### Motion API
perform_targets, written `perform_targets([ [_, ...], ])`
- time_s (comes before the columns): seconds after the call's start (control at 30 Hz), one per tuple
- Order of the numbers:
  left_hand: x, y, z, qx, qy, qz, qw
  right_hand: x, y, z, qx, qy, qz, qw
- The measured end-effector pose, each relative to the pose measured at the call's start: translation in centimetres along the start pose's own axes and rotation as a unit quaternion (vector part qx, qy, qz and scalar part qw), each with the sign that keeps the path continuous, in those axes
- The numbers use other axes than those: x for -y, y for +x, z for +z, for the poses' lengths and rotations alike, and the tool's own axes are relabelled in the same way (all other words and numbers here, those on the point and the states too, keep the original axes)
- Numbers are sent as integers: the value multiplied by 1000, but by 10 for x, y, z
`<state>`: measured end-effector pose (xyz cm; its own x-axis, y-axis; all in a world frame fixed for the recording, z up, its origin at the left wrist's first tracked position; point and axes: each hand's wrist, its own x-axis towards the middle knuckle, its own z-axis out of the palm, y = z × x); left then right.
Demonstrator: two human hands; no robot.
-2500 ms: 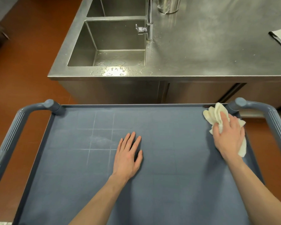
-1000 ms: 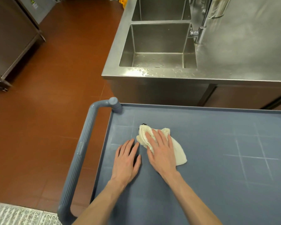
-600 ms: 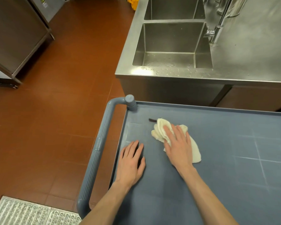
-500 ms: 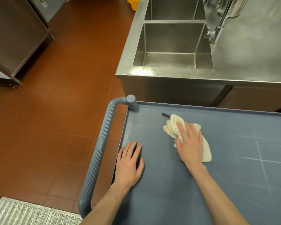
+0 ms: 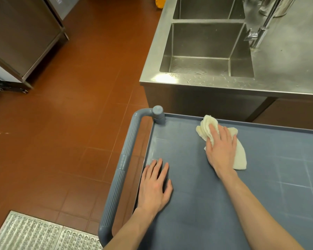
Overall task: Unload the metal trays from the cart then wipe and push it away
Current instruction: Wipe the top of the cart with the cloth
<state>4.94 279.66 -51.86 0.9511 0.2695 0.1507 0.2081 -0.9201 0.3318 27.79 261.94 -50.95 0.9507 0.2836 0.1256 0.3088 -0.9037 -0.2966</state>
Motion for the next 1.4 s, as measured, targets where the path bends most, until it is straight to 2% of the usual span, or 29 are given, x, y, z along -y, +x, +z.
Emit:
perform_targets([
  [0.3,1,0,0,-16,-7,9,1000,92,23,27,56,44,-146,987],
  [0.37,1,0,0,-18,-5,8,1000,106,20,32,53,47,-154,985],
  [0.57,2,1,1,-15,6,1,1000,105,6,33,58,56,-196,977],
  [0.73,3,0,-2,-22,-29,-36,999,98,-25,31,106,72,-291,948],
  [0.83,4,-1,-3,-25,-60,-44,997,87,-43,25,130,71,-315,937],
  [0.97,5,-2,-2,-16,-75,-49,996,64,-71,16,132,69,-312,939],
  [1.17,1,5,-3,10,-39,-63,997,8,-98,-2,89,75,-267,957],
  [1.4,-9,22,4,-13,10,-45,999,-90,-92,-38,42,37,-112,992],
])
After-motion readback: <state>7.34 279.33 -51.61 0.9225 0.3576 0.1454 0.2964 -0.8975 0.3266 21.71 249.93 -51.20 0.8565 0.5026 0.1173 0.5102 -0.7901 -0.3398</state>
